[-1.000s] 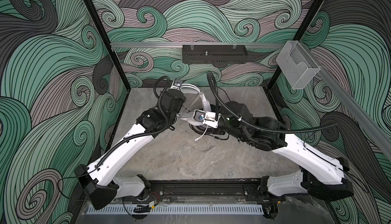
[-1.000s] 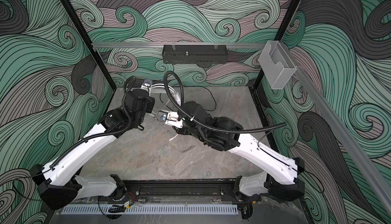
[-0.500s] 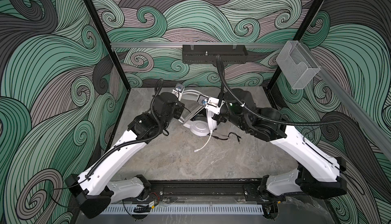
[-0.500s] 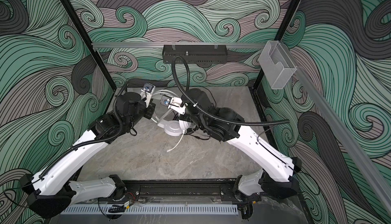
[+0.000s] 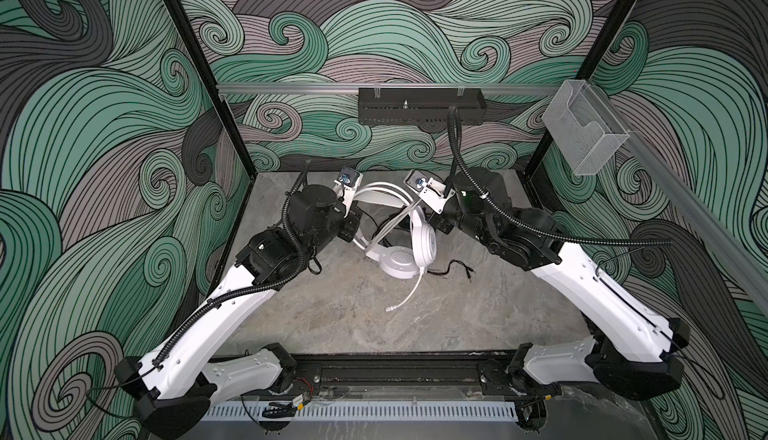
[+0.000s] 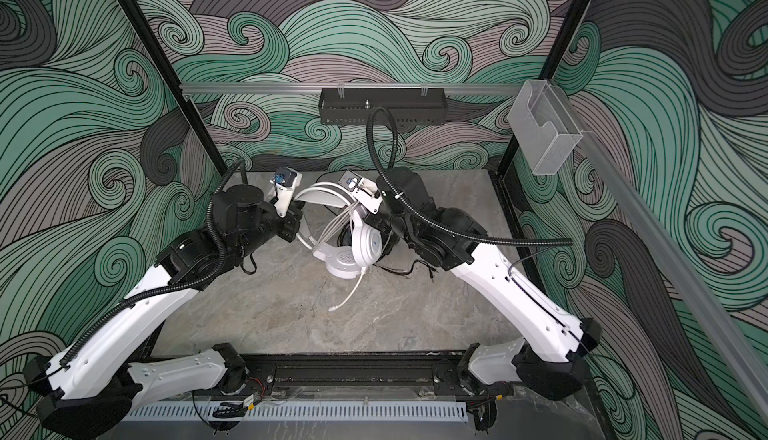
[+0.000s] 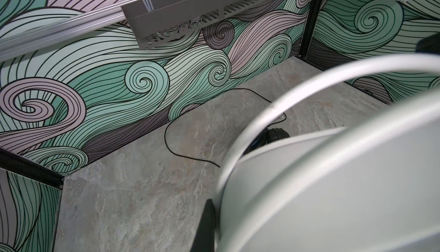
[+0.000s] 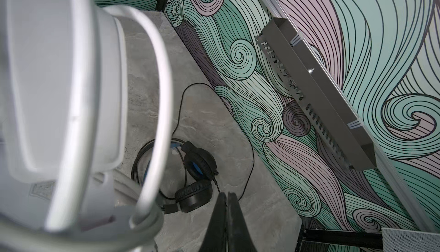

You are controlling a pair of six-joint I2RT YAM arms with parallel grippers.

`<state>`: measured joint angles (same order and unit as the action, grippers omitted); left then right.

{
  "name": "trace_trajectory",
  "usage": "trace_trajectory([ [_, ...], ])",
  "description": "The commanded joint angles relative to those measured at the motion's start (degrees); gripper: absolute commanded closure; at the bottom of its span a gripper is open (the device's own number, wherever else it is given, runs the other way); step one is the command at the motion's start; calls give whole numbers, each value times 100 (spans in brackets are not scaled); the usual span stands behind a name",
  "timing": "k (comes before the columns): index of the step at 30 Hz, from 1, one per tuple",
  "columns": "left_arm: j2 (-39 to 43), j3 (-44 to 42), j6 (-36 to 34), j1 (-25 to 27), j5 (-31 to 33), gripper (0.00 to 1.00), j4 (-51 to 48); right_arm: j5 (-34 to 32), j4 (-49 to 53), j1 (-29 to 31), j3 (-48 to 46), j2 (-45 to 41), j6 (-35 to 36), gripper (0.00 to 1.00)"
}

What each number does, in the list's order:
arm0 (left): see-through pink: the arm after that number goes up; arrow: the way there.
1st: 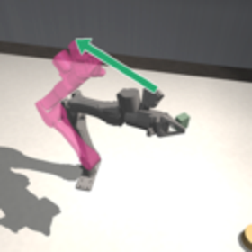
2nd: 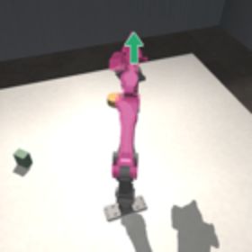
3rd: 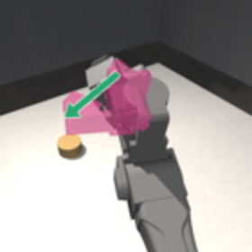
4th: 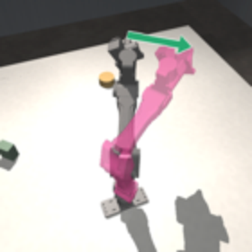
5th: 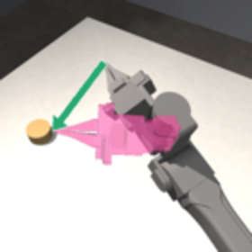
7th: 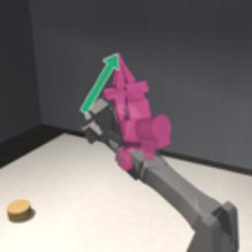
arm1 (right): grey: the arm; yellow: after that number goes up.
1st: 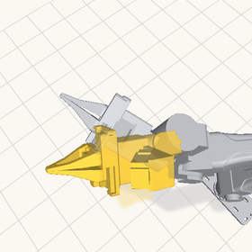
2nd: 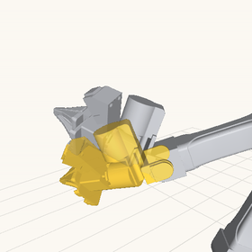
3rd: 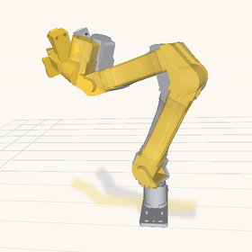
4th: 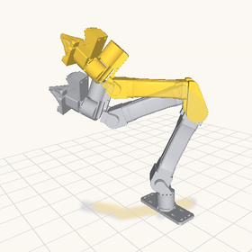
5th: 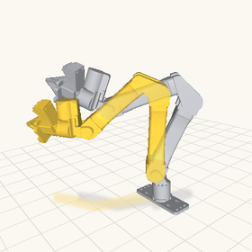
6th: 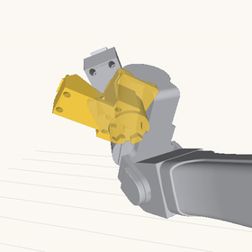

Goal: Wrap the headphones

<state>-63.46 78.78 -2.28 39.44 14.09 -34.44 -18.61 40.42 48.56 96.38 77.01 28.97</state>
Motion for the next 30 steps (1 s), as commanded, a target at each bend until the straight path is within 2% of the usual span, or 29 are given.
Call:
trace_trajectory([
  [1, 178, 432, 214, -45, -446, 100, -224, 301, -682, -303, -280, -362, -458, 91],
  [6, 116, 789, 314, -49, -663, 100, -351, 1028, -1281, -467, -862, -676, -563, 85],
  [13, 32, 1257, 426, -47, -803, 100, -431, 1557, -1812, -605, -1362, -798, -955, 85],
  [17, -69, 1619, 663, -42, -1048, 100, -467, 2033, -2512, -802, -1827, -995, -1411, 84],
  [22, -147, 1923, 1034, -47, -1275, 100, -382, 2668, -3355, -1123, -2274, -1255, -2050, 76],
  [30, -351, 2423, 1543, -49, -1522, 100, -283, 3383, -4172, -1536, -2703, -1339, -3130, 71],
])
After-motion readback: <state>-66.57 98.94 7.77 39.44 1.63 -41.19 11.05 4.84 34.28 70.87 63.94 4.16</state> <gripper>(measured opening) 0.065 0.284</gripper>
